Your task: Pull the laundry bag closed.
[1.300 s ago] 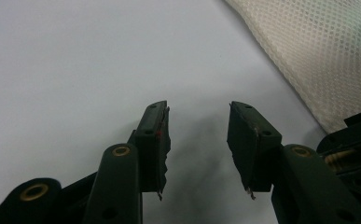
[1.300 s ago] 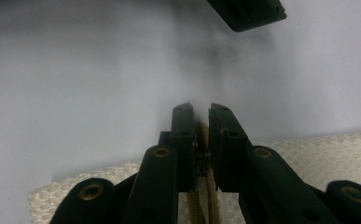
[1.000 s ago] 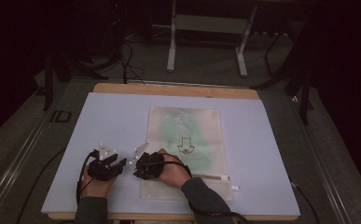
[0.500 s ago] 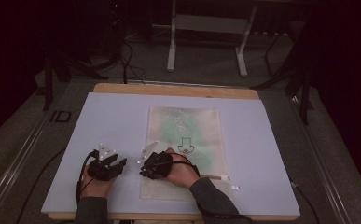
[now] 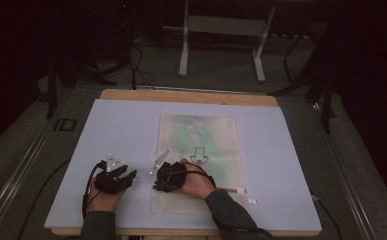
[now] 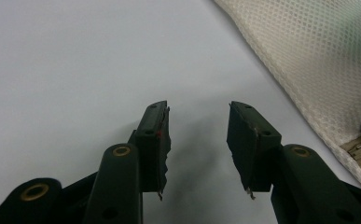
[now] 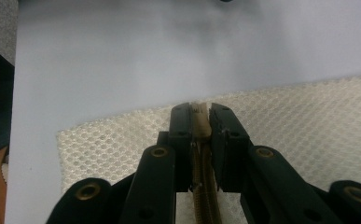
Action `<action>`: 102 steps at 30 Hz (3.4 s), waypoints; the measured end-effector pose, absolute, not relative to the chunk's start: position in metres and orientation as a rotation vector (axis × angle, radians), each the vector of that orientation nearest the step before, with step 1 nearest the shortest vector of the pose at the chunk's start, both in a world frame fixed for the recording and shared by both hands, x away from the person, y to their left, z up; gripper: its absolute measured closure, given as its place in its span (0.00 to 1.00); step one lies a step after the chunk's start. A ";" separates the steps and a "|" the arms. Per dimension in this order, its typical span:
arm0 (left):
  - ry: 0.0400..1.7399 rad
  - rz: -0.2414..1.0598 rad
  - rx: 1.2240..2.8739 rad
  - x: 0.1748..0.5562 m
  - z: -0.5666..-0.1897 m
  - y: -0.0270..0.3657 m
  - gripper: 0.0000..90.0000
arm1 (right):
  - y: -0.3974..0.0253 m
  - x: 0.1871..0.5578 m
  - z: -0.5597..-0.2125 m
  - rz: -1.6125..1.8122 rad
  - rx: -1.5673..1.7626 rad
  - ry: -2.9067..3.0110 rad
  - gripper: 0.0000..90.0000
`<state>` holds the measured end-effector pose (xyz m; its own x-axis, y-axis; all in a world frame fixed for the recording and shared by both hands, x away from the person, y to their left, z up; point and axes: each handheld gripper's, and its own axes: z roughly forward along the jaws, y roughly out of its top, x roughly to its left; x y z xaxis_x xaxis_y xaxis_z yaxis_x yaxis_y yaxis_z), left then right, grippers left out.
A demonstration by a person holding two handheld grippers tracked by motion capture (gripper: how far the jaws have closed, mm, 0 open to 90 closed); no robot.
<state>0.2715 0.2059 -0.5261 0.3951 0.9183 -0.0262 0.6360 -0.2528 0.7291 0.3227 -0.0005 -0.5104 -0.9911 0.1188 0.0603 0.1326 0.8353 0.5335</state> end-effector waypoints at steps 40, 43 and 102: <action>1.149 0.354 2.016 0.277 -0.527 0.171 0.99 | -0.005 0.308 -0.519 -0.938 -0.186 -3.050 0.91; 1.138 0.344 2.026 0.278 -0.527 0.167 0.99 | -0.005 0.307 -0.519 -0.948 -0.190 -3.056 0.91; 1.107 0.296 2.122 0.278 -0.533 0.150 1.00 | -0.025 0.307 -0.517 -0.924 -0.178 -3.068 0.92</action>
